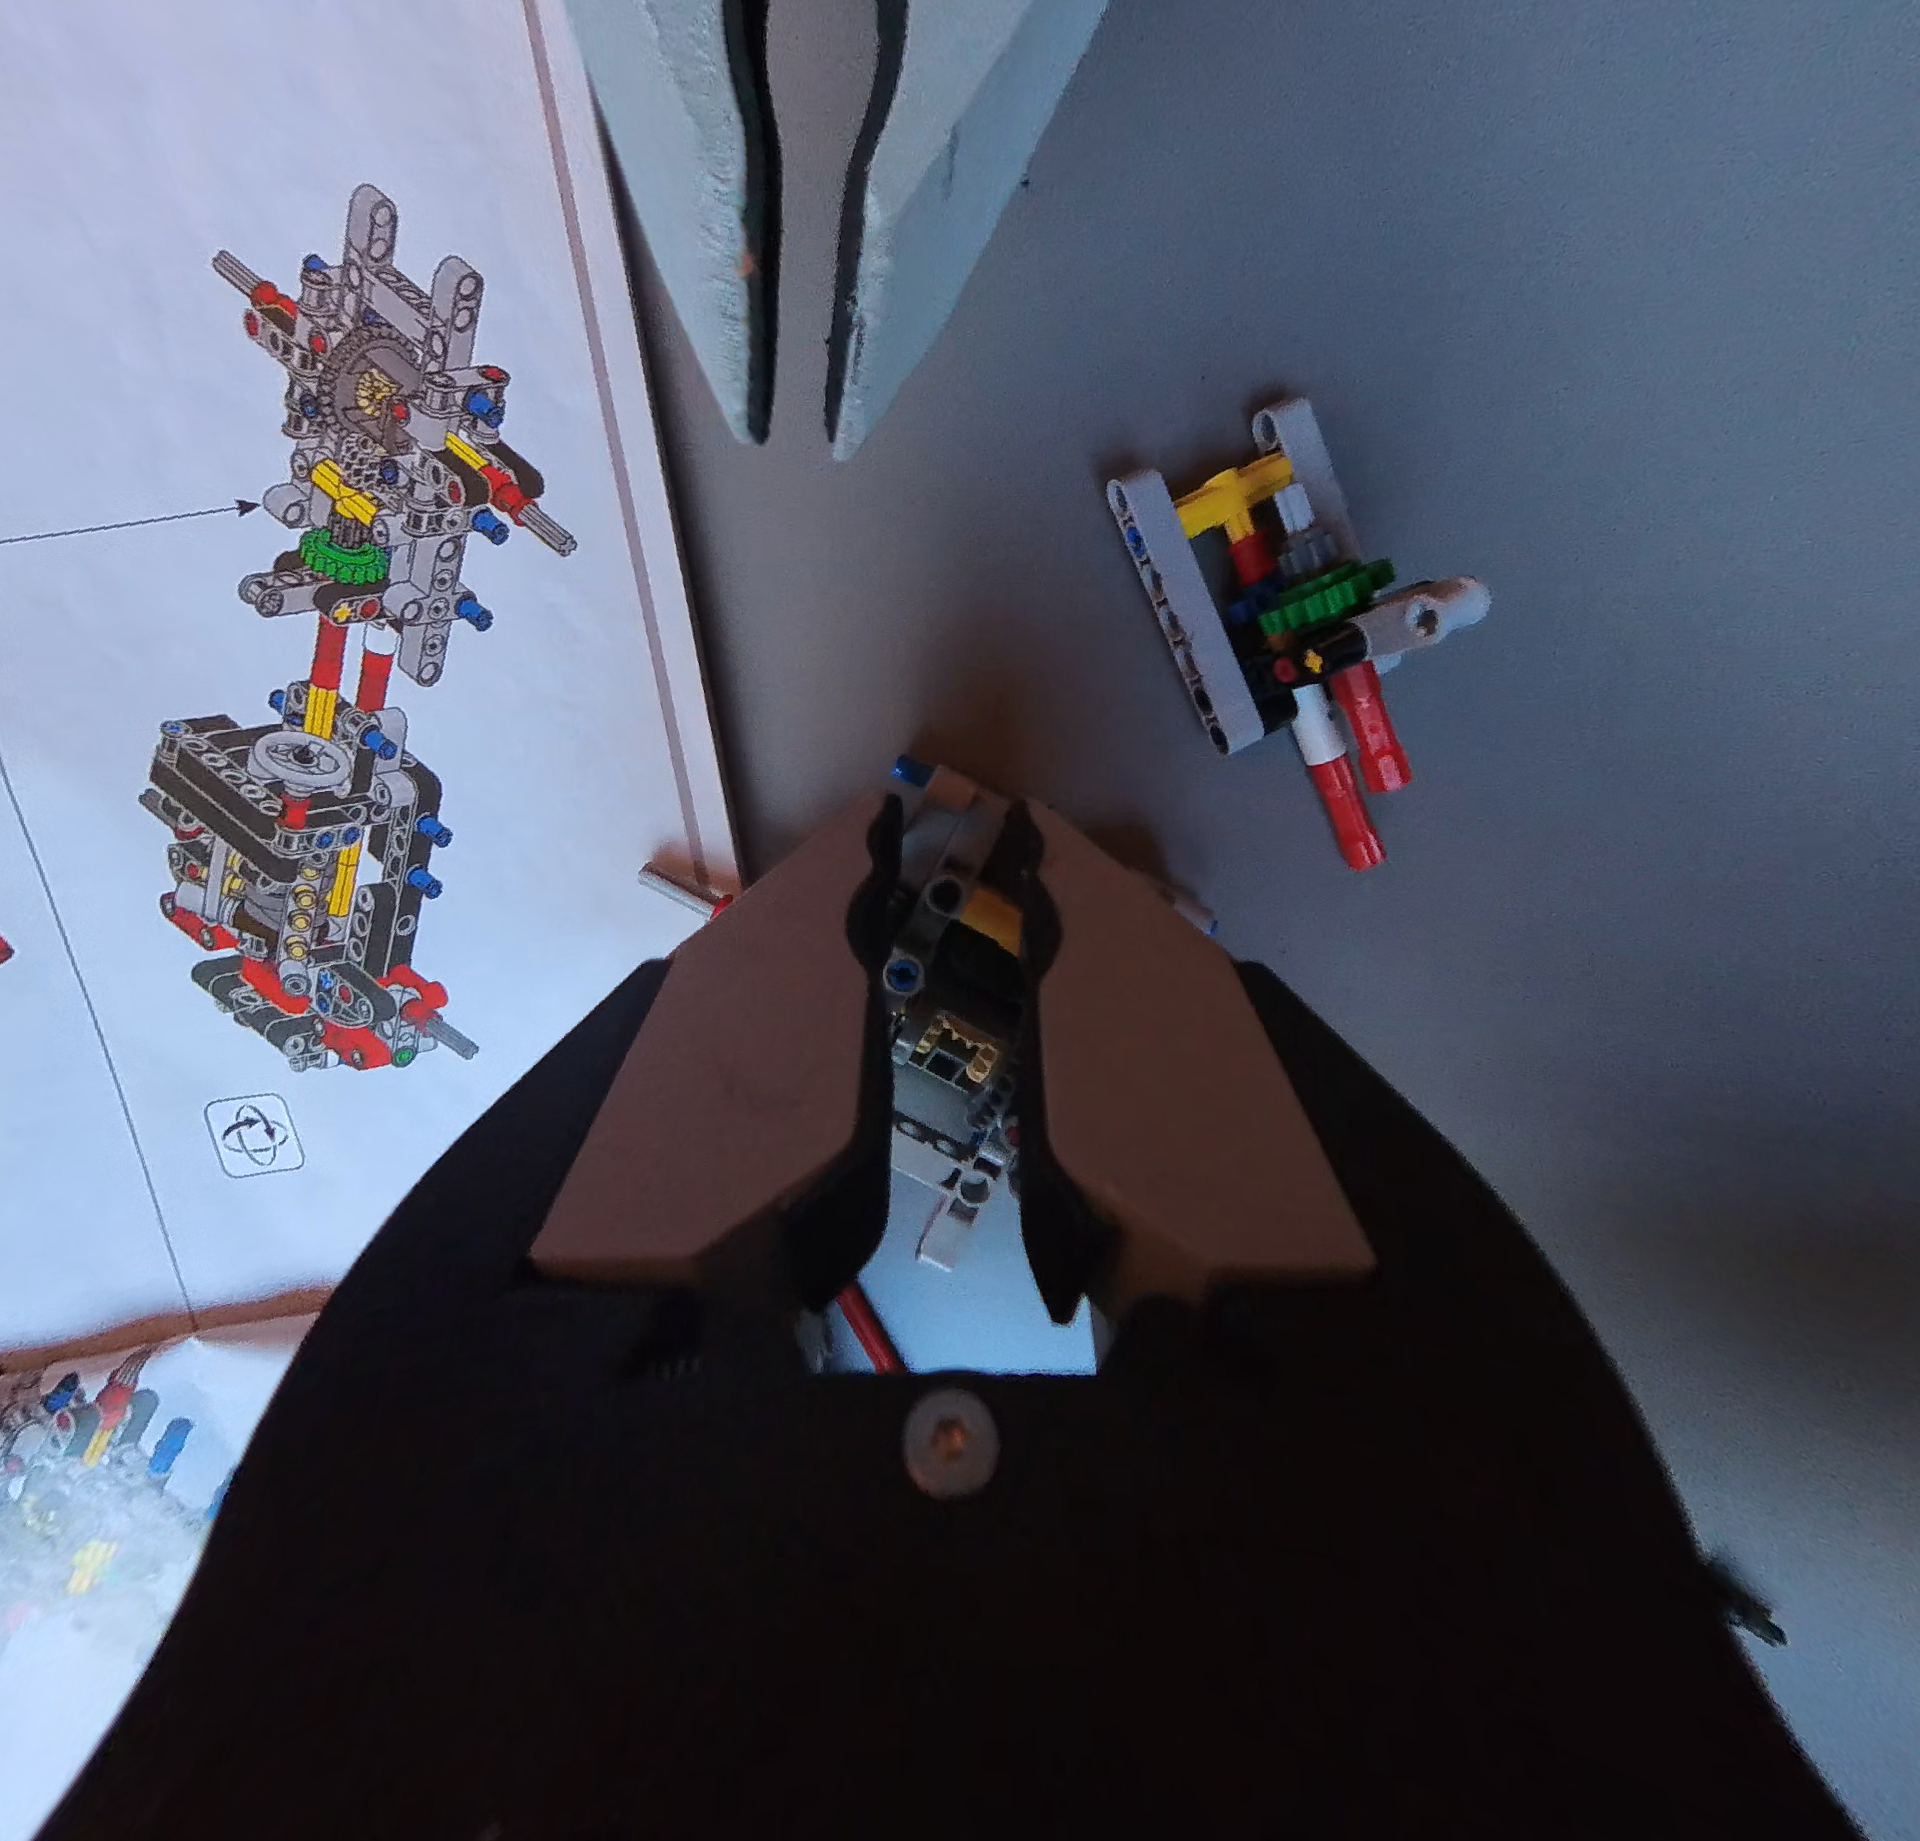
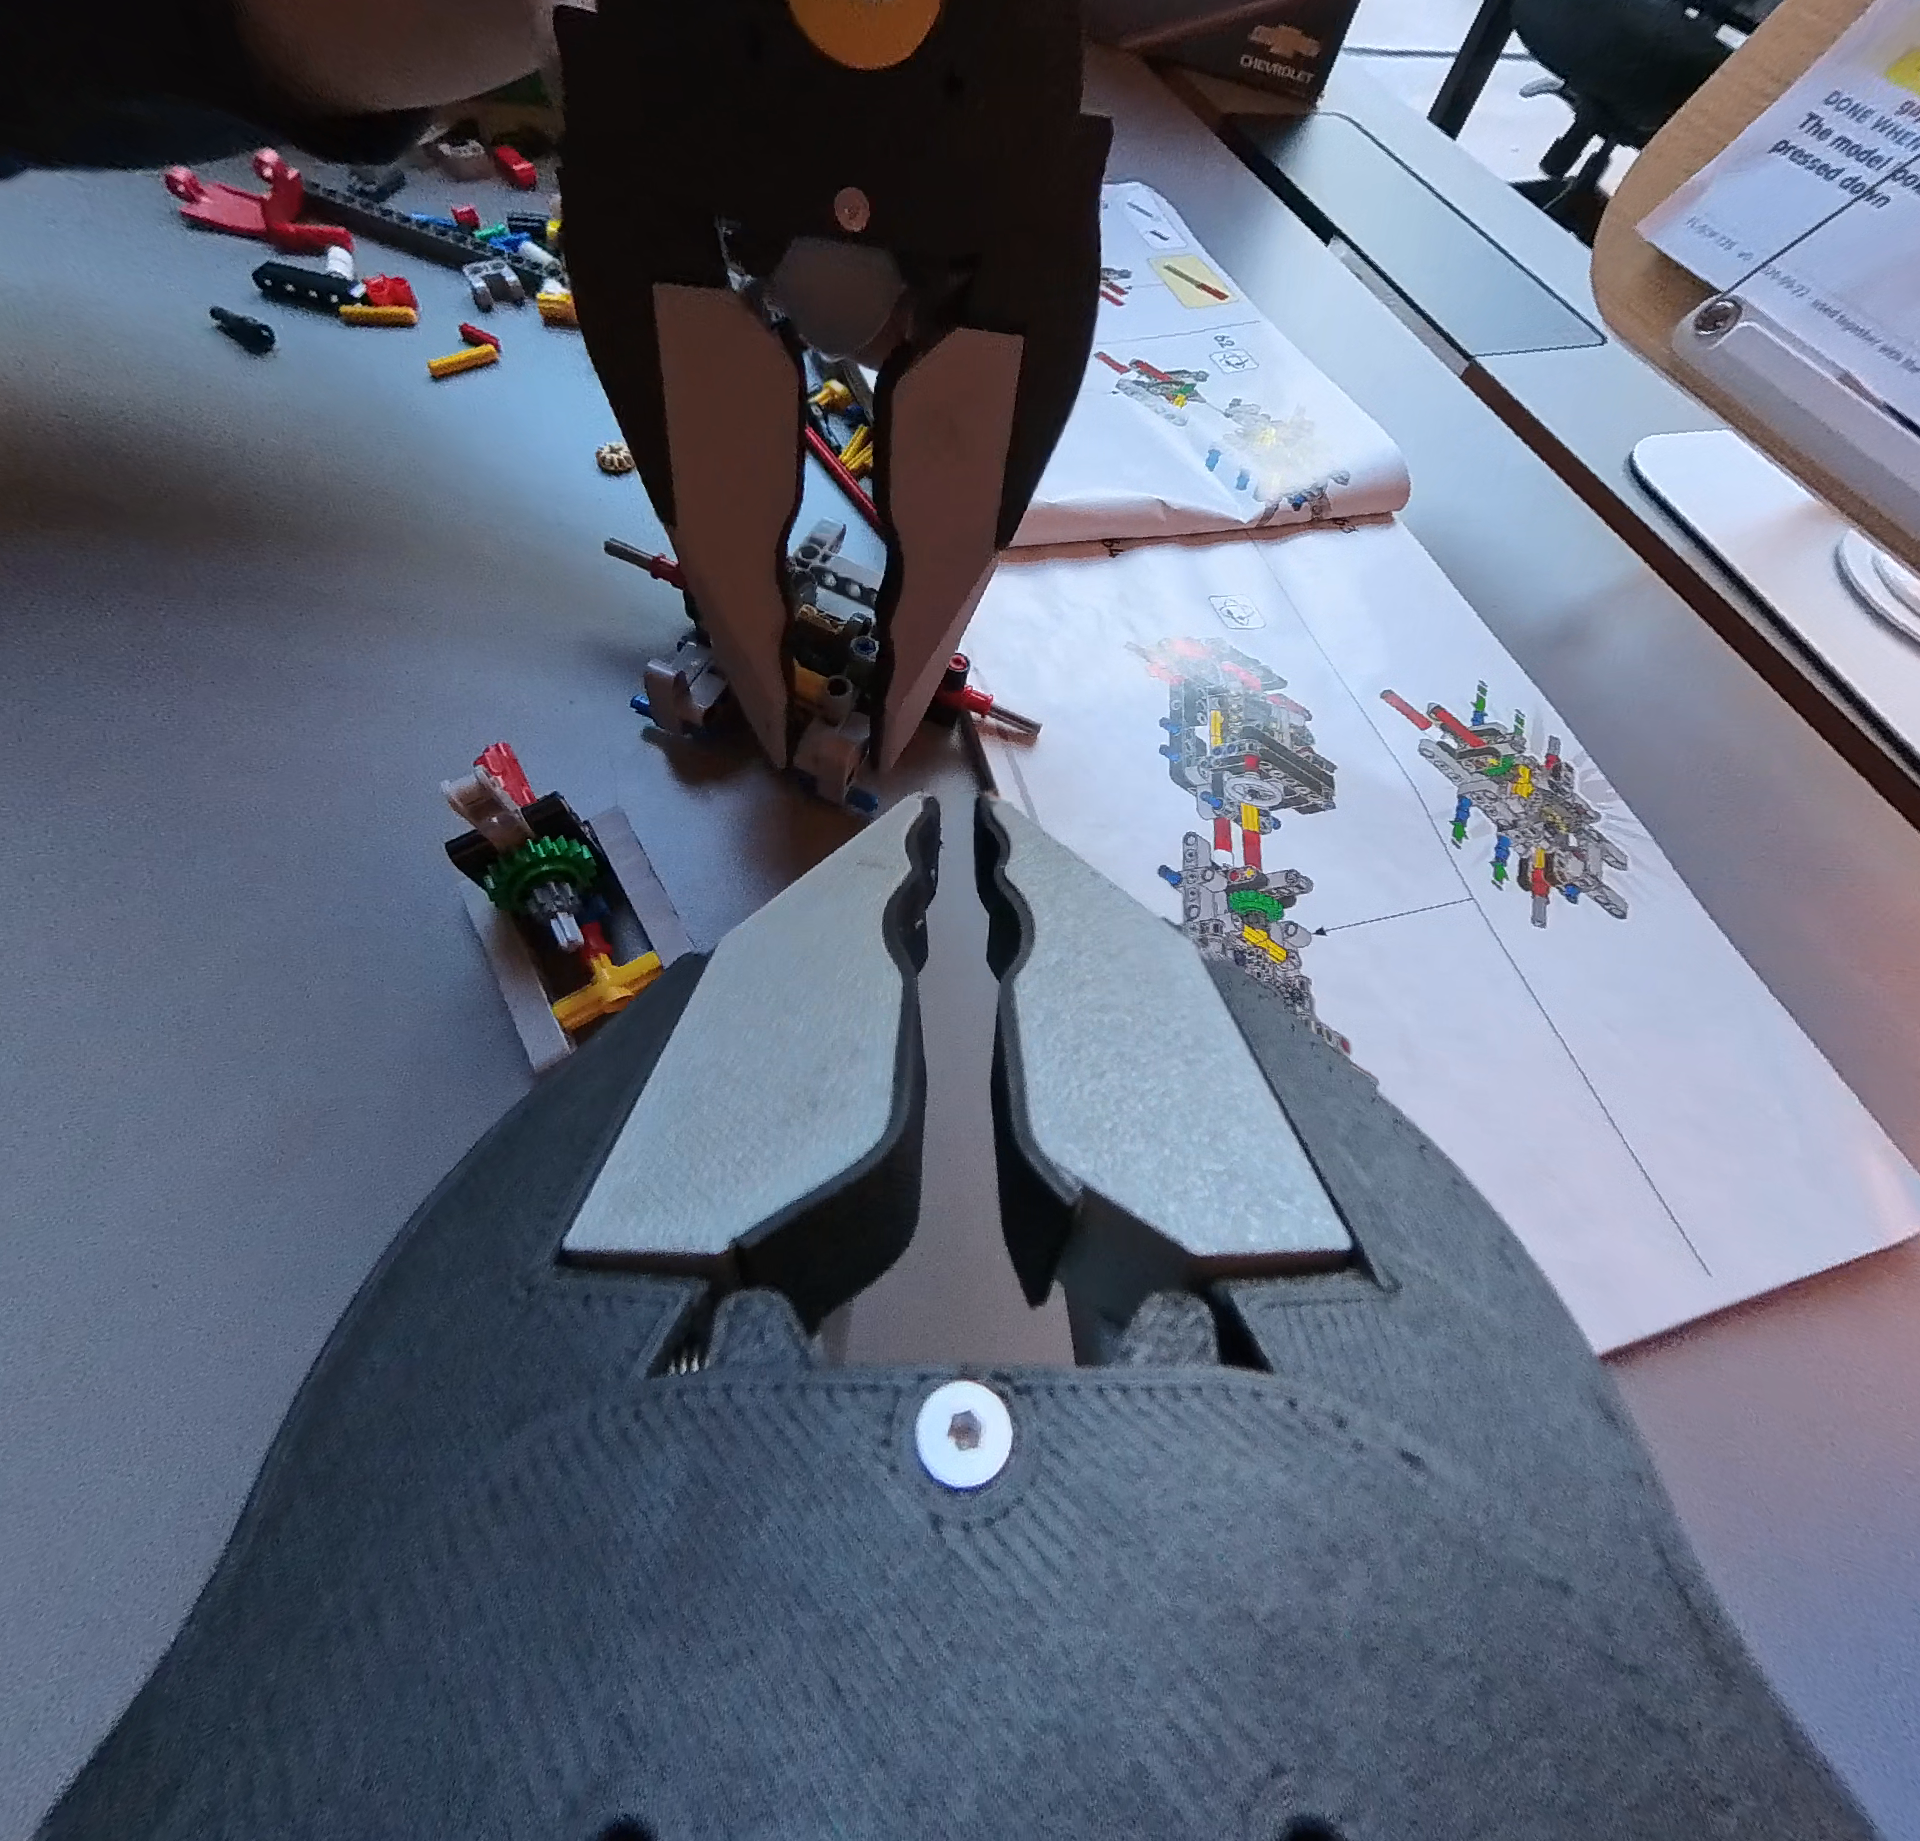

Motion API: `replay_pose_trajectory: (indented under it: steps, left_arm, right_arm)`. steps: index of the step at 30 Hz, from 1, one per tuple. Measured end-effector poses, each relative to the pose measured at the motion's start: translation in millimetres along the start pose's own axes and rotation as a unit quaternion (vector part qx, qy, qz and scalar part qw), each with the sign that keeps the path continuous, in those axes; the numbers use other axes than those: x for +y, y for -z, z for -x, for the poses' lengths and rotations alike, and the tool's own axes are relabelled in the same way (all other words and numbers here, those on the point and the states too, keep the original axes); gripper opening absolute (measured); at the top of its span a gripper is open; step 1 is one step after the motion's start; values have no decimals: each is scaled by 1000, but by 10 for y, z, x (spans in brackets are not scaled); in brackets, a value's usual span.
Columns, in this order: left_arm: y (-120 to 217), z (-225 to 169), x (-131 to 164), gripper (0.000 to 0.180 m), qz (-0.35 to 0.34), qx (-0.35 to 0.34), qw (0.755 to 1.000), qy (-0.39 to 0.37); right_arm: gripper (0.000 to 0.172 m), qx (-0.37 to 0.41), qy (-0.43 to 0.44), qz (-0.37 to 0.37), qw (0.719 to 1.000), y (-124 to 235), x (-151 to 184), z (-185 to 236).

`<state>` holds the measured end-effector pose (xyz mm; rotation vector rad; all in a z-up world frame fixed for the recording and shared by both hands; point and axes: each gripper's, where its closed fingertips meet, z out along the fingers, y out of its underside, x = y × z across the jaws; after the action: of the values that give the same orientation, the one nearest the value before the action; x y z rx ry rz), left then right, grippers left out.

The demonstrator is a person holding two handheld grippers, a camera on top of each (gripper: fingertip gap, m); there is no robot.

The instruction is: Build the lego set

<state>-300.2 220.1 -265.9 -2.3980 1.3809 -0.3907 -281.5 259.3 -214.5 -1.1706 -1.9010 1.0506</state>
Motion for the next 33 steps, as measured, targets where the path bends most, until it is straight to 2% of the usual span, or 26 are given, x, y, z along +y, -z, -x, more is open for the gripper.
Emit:
replay_pose_trajectory:
  steps: [2, 5, 9, 13, 17, 20, 26, 33]
  left_arm:
    - [-7, -16, -1, 15, -2, 1, 1000, -14]
    - [30, 54, -22, 13, -11, -33, 999, -41]
    - [277, 126, -255, 13, -150, -75, 986, 7]
    - [587, 128, -350, 13, -329, -118, 932, 98]
    - [691, -1, -256, 13, -429, -118, 881, 161]
    - [747, -141, -287, 13, -453, -101, 872, 152]
    - [662, -299, -375, 13, -449, -98, 882, 107]
    - [635, -351, -376, 13, -444, -93, 886, 95]
  right_arm:
    - [3, -2, 3, 3, 1000, -15, 7, 22]
    - [2, -8, 11, 10, 1000, -39, 24, 69]
    - [6, -11, 33, -2, 999, -47, -26, 136]
    - [17, 1, 34, -44, 998, -36, -173, 160]
    - [25, 22, 44, -79, 996, -37, -308, 197]
    - [25, 21, 68, -92, 993, -83, -365, 302]
    - [23, 0, 89, -123, 988, -122, -495, 499]
    - [18, -30, 106, -122, 986, -129, -458, 588]
